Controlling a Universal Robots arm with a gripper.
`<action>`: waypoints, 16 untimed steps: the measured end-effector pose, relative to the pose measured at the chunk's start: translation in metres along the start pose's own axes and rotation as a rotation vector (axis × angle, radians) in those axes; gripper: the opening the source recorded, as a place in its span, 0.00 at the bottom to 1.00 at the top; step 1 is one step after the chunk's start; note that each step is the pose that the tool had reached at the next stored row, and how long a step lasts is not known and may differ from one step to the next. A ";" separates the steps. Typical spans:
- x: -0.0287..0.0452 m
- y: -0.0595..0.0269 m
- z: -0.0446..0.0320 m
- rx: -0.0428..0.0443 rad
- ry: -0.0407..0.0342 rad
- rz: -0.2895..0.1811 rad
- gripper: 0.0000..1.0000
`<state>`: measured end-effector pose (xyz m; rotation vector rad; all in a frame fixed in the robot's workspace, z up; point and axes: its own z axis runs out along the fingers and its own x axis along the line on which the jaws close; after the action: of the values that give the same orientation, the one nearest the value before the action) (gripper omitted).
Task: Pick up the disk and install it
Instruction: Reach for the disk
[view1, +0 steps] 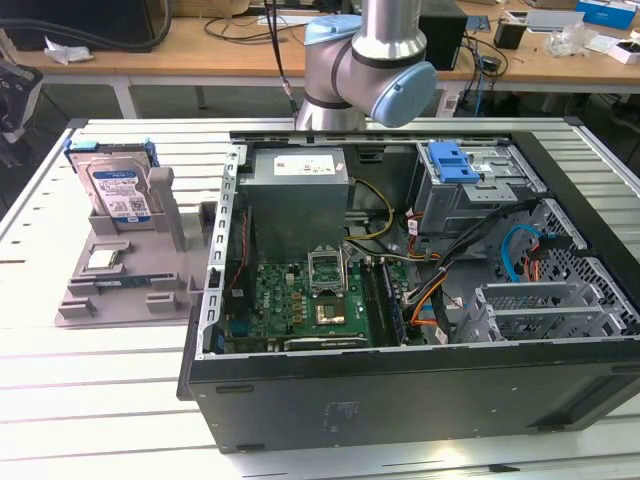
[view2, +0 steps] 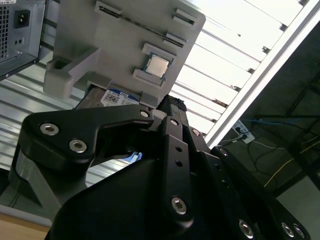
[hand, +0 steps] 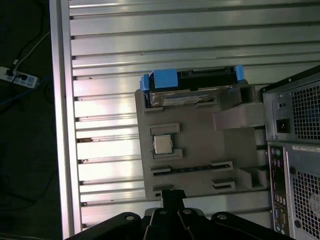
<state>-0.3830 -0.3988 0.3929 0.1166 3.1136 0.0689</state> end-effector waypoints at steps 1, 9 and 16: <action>0.0020 -0.0001 0.0000 0.0001 0.0001 0.000 0.11; 0.0050 0.0198 0.0013 0.0050 -0.0004 0.000 0.11; 0.0067 0.0421 0.0029 0.0166 -0.0011 0.000 0.11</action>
<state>-0.3864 -0.3563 0.3917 0.1162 3.1137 0.0430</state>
